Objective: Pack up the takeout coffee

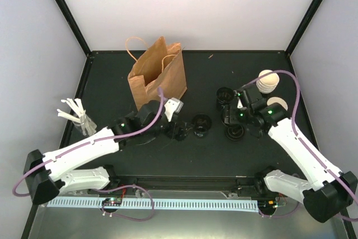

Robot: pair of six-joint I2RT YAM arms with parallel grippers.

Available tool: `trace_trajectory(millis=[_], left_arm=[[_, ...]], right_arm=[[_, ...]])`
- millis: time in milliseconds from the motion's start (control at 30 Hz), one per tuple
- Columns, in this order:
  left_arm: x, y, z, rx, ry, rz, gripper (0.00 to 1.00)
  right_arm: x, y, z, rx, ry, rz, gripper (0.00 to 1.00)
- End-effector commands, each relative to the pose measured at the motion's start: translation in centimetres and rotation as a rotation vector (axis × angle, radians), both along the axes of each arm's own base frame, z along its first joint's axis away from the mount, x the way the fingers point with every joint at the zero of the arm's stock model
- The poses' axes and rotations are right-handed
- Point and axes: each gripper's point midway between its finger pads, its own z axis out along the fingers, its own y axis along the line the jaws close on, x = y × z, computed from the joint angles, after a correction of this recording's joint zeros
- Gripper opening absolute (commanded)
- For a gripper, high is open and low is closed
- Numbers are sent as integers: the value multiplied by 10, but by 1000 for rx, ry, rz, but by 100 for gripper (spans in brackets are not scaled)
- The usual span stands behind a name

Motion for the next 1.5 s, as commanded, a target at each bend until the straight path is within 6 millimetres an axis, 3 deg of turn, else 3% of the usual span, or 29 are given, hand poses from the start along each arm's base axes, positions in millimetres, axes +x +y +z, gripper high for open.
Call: trace_trajectory(millis=[0,233,400,667,1100,1467], left_arm=[[5,29,-5,-64,30,136,99],[4,45,-23,-88,61,174,99],[5,45,-35,-76,108,181,97],[11,45,-43,-112,149,209,86],[12,30,-52,-156,211,140,86],[15,30,-57,-179,244,142,80]], right_arm=[[4,39,8,18,-73,132,63],[1,87,-2,-43,-92,297,63],[1,104,-15,-128,-90,354,63],[9,111,-25,-166,-92,370,63],[15,120,-28,-191,-110,384,62],[15,123,-39,-228,-90,386,62]])
